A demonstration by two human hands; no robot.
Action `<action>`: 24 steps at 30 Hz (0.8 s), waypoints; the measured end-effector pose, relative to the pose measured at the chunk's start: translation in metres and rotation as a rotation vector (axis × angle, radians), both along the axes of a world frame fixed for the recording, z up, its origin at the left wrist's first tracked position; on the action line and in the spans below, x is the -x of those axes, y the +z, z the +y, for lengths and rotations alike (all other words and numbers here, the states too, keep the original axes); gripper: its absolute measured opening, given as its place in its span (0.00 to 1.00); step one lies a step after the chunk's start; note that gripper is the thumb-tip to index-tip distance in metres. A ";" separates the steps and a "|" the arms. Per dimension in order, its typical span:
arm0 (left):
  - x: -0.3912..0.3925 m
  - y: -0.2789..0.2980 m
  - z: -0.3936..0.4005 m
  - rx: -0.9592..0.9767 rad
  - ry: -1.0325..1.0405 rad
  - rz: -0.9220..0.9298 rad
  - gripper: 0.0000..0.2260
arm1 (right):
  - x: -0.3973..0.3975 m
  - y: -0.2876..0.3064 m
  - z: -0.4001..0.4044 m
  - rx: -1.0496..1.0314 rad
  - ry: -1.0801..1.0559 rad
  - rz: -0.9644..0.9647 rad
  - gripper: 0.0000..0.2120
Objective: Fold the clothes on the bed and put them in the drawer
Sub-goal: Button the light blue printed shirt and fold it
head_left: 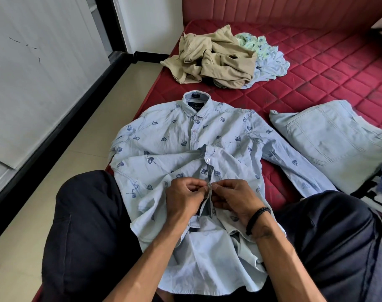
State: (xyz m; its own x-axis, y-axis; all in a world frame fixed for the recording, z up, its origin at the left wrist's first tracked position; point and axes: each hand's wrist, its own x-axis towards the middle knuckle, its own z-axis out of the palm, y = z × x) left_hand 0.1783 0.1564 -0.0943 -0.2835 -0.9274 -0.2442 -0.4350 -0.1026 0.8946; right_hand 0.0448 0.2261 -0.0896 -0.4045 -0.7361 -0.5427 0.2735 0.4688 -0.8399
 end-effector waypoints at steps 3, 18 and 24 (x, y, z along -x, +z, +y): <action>-0.001 0.001 -0.001 -0.035 -0.007 0.020 0.05 | 0.000 0.004 0.002 0.009 -0.008 -0.016 0.04; 0.001 0.001 -0.001 -0.039 0.024 0.042 0.05 | -0.007 0.010 0.004 0.035 0.046 0.407 0.04; 0.001 0.000 -0.002 -0.089 0.068 0.164 0.06 | -0.008 0.012 0.004 0.062 0.010 0.369 0.05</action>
